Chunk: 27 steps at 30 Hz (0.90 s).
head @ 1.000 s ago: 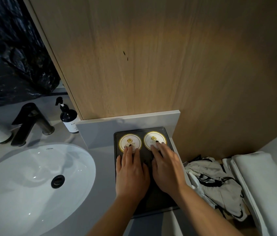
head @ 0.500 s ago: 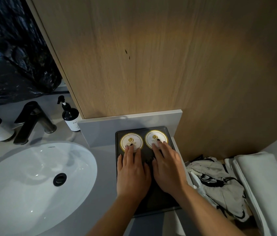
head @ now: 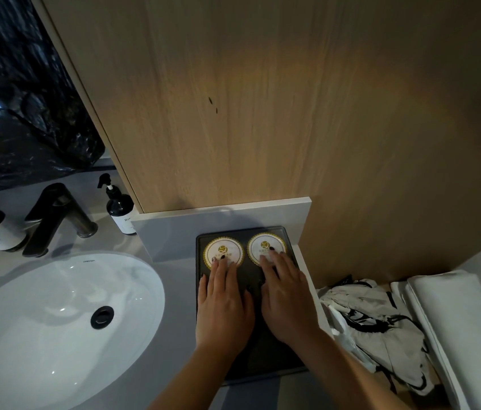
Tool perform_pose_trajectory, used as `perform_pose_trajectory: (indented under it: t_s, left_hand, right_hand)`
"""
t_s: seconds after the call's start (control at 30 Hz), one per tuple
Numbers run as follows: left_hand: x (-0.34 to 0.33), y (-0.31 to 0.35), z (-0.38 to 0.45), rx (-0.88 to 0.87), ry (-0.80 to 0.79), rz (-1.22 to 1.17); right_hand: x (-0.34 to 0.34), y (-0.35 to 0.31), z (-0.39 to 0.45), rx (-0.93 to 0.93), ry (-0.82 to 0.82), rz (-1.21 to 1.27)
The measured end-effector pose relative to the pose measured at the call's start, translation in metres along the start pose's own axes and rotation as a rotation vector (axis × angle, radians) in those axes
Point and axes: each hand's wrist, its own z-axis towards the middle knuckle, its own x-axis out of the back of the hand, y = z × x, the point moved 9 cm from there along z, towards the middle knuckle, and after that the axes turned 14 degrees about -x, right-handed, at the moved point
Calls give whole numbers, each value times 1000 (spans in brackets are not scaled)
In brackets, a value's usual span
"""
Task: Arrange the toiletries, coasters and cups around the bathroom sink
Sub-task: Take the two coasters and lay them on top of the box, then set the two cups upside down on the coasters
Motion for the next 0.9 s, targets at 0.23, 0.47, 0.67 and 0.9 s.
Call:
perform_pose_trajectory:
  t_s: [0.23,0.47,0.67,0.9]
  left_hand:
    - [16,5,-6,19,73,-136]
    - [58,1,-8,34,112,-155]
    - [102,-14,-23,131,160,-82]
    - [138,-36,-52,269,144,-1]
  right_hand:
    - [21,1,-2,33,15,163]
    - [25,-15,19,141,-165,311]
    - [43,-62,33,368,-273,241]
    - [47,-120,22,512,-450,151]
